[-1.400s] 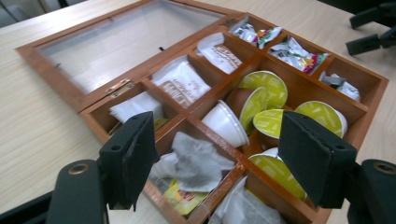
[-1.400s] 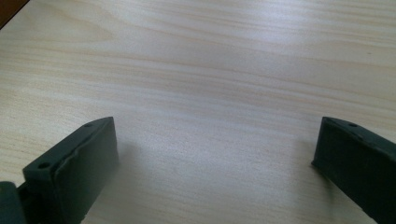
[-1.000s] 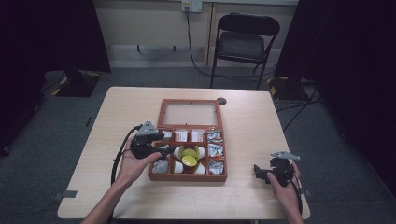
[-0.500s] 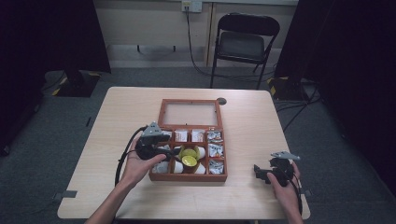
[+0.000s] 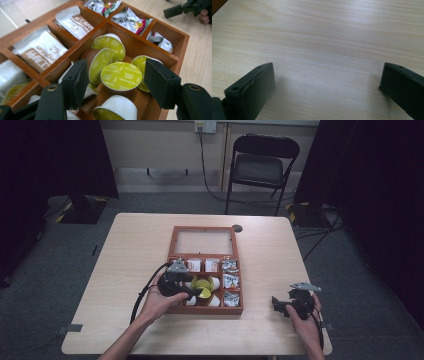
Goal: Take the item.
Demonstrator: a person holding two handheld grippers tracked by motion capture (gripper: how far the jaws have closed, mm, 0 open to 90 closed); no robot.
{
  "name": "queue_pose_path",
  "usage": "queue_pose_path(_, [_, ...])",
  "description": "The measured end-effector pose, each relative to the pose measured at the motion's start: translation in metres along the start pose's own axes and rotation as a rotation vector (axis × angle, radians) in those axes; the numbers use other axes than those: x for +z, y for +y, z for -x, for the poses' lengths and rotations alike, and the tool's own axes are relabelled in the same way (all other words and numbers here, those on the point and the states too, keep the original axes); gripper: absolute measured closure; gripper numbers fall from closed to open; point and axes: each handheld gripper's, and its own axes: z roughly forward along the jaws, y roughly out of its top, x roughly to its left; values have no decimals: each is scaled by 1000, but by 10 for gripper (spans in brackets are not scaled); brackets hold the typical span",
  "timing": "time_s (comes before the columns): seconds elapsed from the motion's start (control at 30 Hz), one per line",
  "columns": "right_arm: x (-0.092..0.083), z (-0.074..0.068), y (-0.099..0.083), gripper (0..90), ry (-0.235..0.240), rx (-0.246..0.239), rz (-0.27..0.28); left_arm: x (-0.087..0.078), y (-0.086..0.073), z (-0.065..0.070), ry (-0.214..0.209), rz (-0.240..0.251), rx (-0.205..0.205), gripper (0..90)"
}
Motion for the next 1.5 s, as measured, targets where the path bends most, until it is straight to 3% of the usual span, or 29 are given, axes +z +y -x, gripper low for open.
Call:
queue_pose_path(0.17, [0, 0, 0, 0, 0, 0, 0, 10, 2, -2, -4, -8, -21, 368])
queue_pose_path(0.53, [-1, 0, -1, 0, -2, 1, 0, 25, -2, 4, -17, -88, 26, 366])
queue_pose_path(0.93, [-1, -1, -1, 0, -3, 2, 0, 36, 0, 8, -24, -170, 50, 349])
queue_pose_path(1.23, [-1, -1, -1, 0, -4, 2, 0, 41, 0, 15, 10, -233, 129, 339])
queue_pose_path(1.5, [-1, -1, -1, 0, -4, 3, 0, 43, 0, 18, 17, -259, 159, 343])
